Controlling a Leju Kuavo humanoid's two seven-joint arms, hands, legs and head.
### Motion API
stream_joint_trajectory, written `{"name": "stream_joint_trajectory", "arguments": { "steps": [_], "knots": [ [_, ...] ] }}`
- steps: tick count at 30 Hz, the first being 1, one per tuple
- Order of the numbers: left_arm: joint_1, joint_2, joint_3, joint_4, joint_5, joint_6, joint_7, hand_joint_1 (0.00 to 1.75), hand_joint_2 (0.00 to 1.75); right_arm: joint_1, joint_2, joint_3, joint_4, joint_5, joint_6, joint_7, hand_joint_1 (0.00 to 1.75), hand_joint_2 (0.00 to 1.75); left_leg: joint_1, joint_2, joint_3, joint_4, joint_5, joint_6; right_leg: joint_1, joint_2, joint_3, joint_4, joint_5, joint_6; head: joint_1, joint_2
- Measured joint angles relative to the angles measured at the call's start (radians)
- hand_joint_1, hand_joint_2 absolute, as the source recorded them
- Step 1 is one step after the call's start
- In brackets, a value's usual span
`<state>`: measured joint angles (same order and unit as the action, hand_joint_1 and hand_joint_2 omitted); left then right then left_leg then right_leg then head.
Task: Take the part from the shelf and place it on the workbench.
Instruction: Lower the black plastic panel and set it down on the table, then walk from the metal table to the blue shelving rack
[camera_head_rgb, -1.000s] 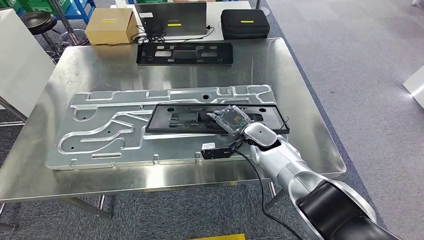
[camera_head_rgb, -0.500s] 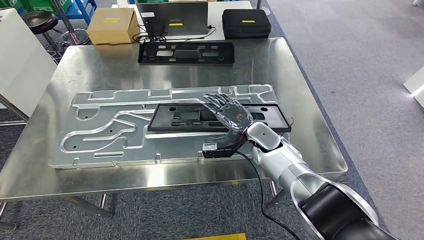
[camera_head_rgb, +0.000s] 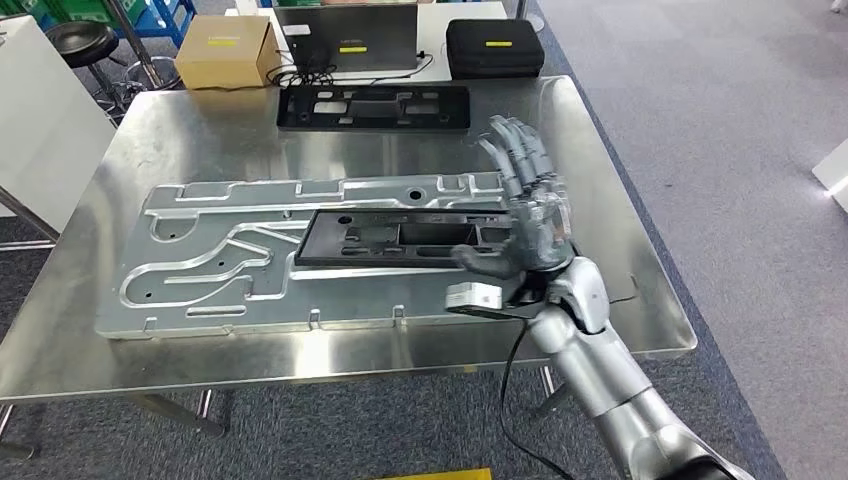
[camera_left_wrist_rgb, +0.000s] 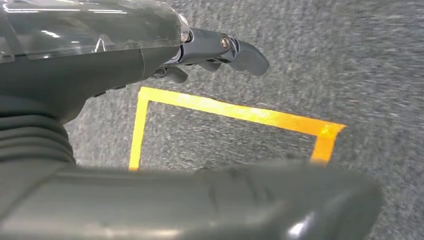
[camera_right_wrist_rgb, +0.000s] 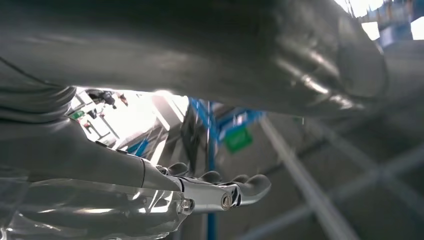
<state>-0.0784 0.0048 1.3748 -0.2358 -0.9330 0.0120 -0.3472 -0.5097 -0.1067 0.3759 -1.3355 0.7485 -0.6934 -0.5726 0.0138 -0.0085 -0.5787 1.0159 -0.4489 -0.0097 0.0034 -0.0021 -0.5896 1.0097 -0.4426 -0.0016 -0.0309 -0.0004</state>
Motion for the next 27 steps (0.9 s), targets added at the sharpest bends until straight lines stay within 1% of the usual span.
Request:
{"name": "stream_joint_trajectory", "arguments": {
  "steps": [2,3,4,5,6,7,8,9,10,11,12,13,14,15,17,18,19,20,21,22,23,24,25,27],
  "knots": [
    [0.008,-0.002,0.007,0.0,0.014,-0.005,-0.002,0.0,0.0,0.1,-0.036,-0.12,-0.121,-0.1,-0.002,-0.063,0.0,0.0,0.002,-0.003,0.003,-0.004,0.001,0.013,-0.002,-0.001,0.005,0.002,-0.006,0.012,0.0,0.0],
    [0.011,-0.004,0.012,0.0,0.019,-0.009,-0.004,0.0,0.0,0.144,-0.052,-0.185,-0.166,-0.141,-0.002,-0.088,0.0,0.0,0.003,-0.003,0.006,-0.007,0.003,0.02,-0.004,-0.001,0.001,0.017,-0.019,0.018,0.0,0.0],
    [0.013,-0.006,0.016,0.0,0.022,-0.013,-0.006,0.0,0.0,0.186,-0.068,-0.25,-0.202,-0.175,-0.002,-0.103,0.0,0.0,0.005,-0.002,0.008,-0.01,0.004,0.026,-0.006,0.001,-0.013,0.05,-0.043,0.024,0.0,0.0],
    [0.015,-0.007,0.02,0.0,0.025,-0.018,-0.009,0.0,0.0,0.229,-0.083,-0.317,-0.231,-0.203,-0.002,-0.111,0.0,0.0,0.005,-0.002,0.009,-0.012,0.004,0.031,-0.008,0.002,-0.038,0.106,-0.075,0.03,0.0,0.0],
    [0.016,-0.009,0.022,0.0,0.027,-0.022,-0.013,0.0,0.0,0.274,-0.094,-0.382,-0.253,-0.228,-0.001,-0.115,0.0,0.0,0.005,-0.002,0.008,-0.012,0.004,0.034,-0.009,0.002,-0.07,0.173,-0.109,0.034,0.0,0.0],
    [0.018,-0.011,0.024,0.0,0.028,-0.027,-0.017,0.0,0.0,0.322,-0.103,-0.449,-0.269,-0.248,0.001,-0.117,0.0,0.0,0.005,-0.002,0.008,-0.012,0.003,0.036,-0.01,0.002,-0.101,0.235,-0.134,0.038,0.0,0.0],
    [0.02,-0.013,0.025,0.0,0.028,-0.032,-0.021,0.0,0.0,0.37,-0.108,-0.516,-0.278,-0.258,0.003,-0.118,0.0,0.0,0.004,-0.003,0.008,-0.011,0.002,0.038,-0.011,0.002,-0.12,0.272,-0.142,0.04,0.0,0.0],
    [0.023,-0.015,0.026,0.0,0.027,-0.036,-0.025,0.0,0.0,0.417,-0.11,-0.585,-0.282,-0.26,0.007,-0.119,0.0,0.0,0.004,-0.003,0.009,-0.011,0.001,0.038,-0.011,0.002,-0.12,0.27,-0.131,0.04,0.0,0.0],
    [0.024,-0.018,0.027,0.0,0.023,-0.041,-0.027,0.0,0.0,0.463,-0.11,-0.657,-0.284,-0.251,0.013,-0.119,0.0,0.0,0.004,-0.004,0.01,-0.01,0.001,0.038,-0.011,0.002,-0.098,0.226,-0.102,0.039,0.0,0.0],
    [0.026,-0.02,0.027,0.0,0.019,-0.045,-0.029,0.0,0.0,0.505,-0.109,-0.73,-0.283,-0.239,0.022,-0.12,0.0,0.0,0.004,-0.006,0.011,-0.01,0.0,0.037,-0.011,0.001,-0.061,0.154,-0.068,0.036,0.0,0.0],
    [0.026,-0.023,0.027,0.0,0.015,-0.049,-0.031,0.0,0.0,0.542,-0.108,-0.8,-0.281,-0.229,0.034,-0.12,0.0,0.0,0.001,-0.007,0.011,-0.008,-0.001,0.035,-0.009,0.001,-0.025,0.083,-0.039,0.032,0.0,0.0],
    [0.027,-0.025,0.027,0.0,0.012,-0.051,-0.033,0.0,0.0,0.574,-0.105,-0.865,-0.279,-0.218,0.048,-0.12,0.0,0.0,-0.001,-0.007,0.011,-0.007,-0.002,0.032,-0.007,0.001,0.002,0.029,-0.019,0.027,0.0,0.0],
    [0.027,-0.027,0.027,0.0,0.01,-0.053,-0.036,0.0,0.0,0.601,-0.099,-0.92,-0.274,-0.207,0.063,-0.121,0.0,0.0,-0.003,-0.007,0.011,-0.006,-0.003,0.028,-0.005,0.001,0.015,0.001,-0.01,0.023,0.0,0.0],
    [0.027,-0.028,0.027,0.0,0.008,-0.054,-0.039,0.0,0.0,0.626,-0.09,-0.969,-0.267,-0.193,0.082,-0.121,0.0,0.0,-0.004,-0.007,0.012,-0.006,-0.002,0.024,-0.002,0.002,0.017,-0.005,-0.009,0.019,0.0,0.0],
    [0.027,-0.03,0.027,0.0,0.006,-0.055,-0.044,0.0,0.0,0.666,-0.066,-1.058,-0.239,-0.152,0.112,-0.121,0.0,0.0,-0.004,-0.006,0.012,-0.005,-0.006,0.012,-0.005,0.002,0.015,-0.009,-0.003,0.007,0.0,0.0],
    [0.028,-0.031,0.027,0.0,0.006,-0.055,-0.046,0.0,0.0,0.679,-0.053,-1.095,-0.219,-0.132,0.123,-0.122,0.0,0.0,-0.005,-0.005,0.008,0.006,-0.02,0.007,-0.008,0.0,0.013,-0.012,0.001,-0.001,0.0,0.0],
    [0.028,-0.032,0.027,0.0,0.006,-0.055,-0.048,0.0,0.0,0.688,-0.042,-1.125,-0.195,-0.113,0.127,-0.122,0.0,0.0,-0.005,-0.003,-0.001,0.034,-0.047,0.002,-0.011,-0.001,0.011,-0.015,0.006,-0.008,0.0,0.0],
    [0.028,-0.032,0.027,0.0,0.006,-0.055,-0.05,0.0,0.0,0.695,-0.032,-1.15,-0.171,-0.099,0.127,-0.122,0.0,0.0,-0.003,-0.001,-0.016,0.083,-0.087,-0.002,-0.012,-0.002,0.006,-0.017,0.011,-0.014,0.0,0.0],
    [0.028,-0.033,0.027,0.0,0.006,-0.055,-0.052,0.0,0.0,0.7,-0.023,-1.169,-0.146,-0.088,0.126,-0.122,0.0,0.0,-0.003,0.001,-0.037,0.146,-0.132,-0.005,-0.011,-0.002,0.0,-0.017,0.015,-0.017,0.0,0.0],
    [0.028,-0.033,0.027,0.0,0.006,-0.055,-0.053,0.0,0.0,0.704,-0.015,-1.185,-0.123,-0.08,0.125,-0.123,0.0,0.0,-0.002,0.001,-0.055,0.209,-0.17,-0.008,-0.01,-0.003,-0.008,-0.016,0.021,-0.019,0.0,0.0],
    [0.028,-0.034,0.027,0.0,0.006,-0.055,-0.055,0.0,0.0,0.707,-0.008,-1.198,-0.101,-0.071,0.125,-0.123,0.0,0.0,-0.002,0.001,-0.061,0.251,-0.193,-0.009,-0.009,-0.002,-0.017,-0.015,0.027,-0.02,0.0,0.0],
    [0.028,-0.034,0.028,0.0,0.006,-0.055,-0.056,0.0,0.0,0.707,-0.001,-1.211,-0.079,-0.058,0.128,-0.123,0.0,0.0,-0.002,0.001,-0.05,0.256,-0.196,-0.009,-0.008,-0.001,-0.026,-0.014,0.034,-0.019,0.0,0.0],
    [0.027,-0.034,0.028,0.0,0.006,-0.055,-0.056,0.0,0.0,0.704,0.005,-1.225,-0.055,-0.04,0.134,-0.123,0.0,0.0,-0.002,0.001,-0.019,0.221,-0.181,-0.006,-0.007,0.0,-0.034,-0.012,0.041,-0.018,0.0,0.0],
    [0.023,-0.034,0.028,0.0,0.007,-0.054,-0.056,0.0,0.0,0.688,0.015,-1.266,0.014,0.015,0.145,-0.124,0.0,0.0,-0.006,0.001,0.081,0.07,-0.135,0.004,-0.005,0.003,-0.048,-0.01,0.055,-0.014,0.0,0.0]
  ]
}}
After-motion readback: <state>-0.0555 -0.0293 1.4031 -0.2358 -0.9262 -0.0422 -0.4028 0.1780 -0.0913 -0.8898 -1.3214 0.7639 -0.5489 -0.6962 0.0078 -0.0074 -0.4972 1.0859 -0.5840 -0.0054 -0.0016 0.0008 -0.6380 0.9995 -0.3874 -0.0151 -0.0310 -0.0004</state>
